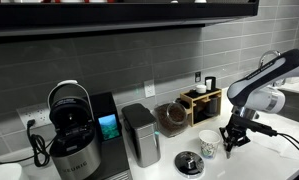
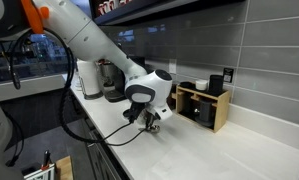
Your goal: Pick up the spoon and use to it to move a spoon of coffee from the coffee jar and put it in the styrofoam cup
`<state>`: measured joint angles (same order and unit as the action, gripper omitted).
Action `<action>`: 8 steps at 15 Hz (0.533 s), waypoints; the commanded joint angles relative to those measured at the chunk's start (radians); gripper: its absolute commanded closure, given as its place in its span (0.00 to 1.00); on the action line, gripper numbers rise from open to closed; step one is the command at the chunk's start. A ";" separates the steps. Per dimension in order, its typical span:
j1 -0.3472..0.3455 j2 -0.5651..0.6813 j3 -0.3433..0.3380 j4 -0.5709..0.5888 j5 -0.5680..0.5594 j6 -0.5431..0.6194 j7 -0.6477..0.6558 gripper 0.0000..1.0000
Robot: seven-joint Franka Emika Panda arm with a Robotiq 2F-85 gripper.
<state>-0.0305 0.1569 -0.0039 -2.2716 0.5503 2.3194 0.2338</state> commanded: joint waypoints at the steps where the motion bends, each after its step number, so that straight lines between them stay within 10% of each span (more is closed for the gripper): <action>1: -0.007 0.010 -0.001 0.004 0.030 0.015 -0.018 0.99; 8: -0.001 -0.098 -0.034 0.045 -0.186 -0.041 0.037 0.99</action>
<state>-0.0327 0.1223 -0.0276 -2.2428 0.4578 2.3298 0.2412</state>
